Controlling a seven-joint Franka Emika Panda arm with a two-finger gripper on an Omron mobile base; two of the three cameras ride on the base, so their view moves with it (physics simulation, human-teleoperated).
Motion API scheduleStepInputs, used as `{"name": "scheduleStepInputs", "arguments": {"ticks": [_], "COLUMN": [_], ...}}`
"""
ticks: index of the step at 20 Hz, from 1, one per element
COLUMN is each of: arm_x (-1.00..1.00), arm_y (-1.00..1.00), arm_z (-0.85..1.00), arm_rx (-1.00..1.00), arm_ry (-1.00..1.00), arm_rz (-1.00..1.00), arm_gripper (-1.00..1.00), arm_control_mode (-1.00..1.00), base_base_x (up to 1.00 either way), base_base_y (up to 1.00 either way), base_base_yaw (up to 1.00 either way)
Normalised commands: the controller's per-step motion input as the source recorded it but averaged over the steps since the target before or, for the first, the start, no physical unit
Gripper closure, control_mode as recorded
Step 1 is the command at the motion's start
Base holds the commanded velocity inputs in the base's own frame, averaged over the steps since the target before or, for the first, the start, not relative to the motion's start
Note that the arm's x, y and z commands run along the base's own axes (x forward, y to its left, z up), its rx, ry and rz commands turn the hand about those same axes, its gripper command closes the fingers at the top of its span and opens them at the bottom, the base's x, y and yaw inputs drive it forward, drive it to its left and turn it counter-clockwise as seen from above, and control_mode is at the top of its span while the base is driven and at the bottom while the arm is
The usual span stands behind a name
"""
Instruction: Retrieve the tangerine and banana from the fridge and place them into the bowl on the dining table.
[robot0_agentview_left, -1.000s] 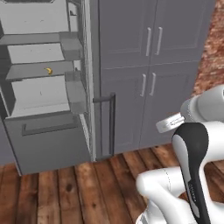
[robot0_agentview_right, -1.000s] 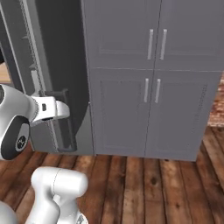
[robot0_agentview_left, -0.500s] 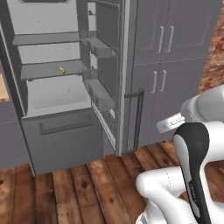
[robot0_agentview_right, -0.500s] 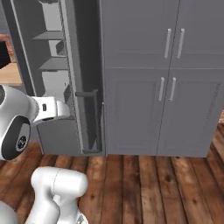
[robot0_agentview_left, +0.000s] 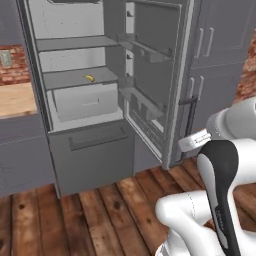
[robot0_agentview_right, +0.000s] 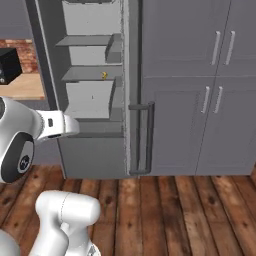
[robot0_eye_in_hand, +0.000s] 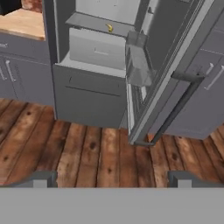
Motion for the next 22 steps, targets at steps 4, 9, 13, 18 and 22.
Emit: {"name": "scheduleStepInputs", "arguments": {"ticks": [4,9,13,18,22], "arm_x": [0.00,0.00,0.00,0.00,0.00], "arm_y": [0.00,0.00,0.00,0.00,0.00], "arm_z": [0.00,0.00,0.00,0.00,0.00], "arm_rx": [0.00,0.00,0.00,0.00,0.00], "arm_ry": [0.00,0.00,0.00,0.00,0.00], "arm_rz": [0.00,0.00,0.00,0.00,0.00], "arm_gripper": [-1.00,-1.00,-1.00,-1.00,-1.00], "arm_control_mode": [1.00,1.00,1.00,1.00,1.00], "base_base_x": [0.21,0.40,0.52,0.41,0.37], "base_base_y": [0.62,0.45,0.42,0.47,0.50], "base_base_yaw": [-0.09,-0.06,-0.05,-0.03,0.00]}}
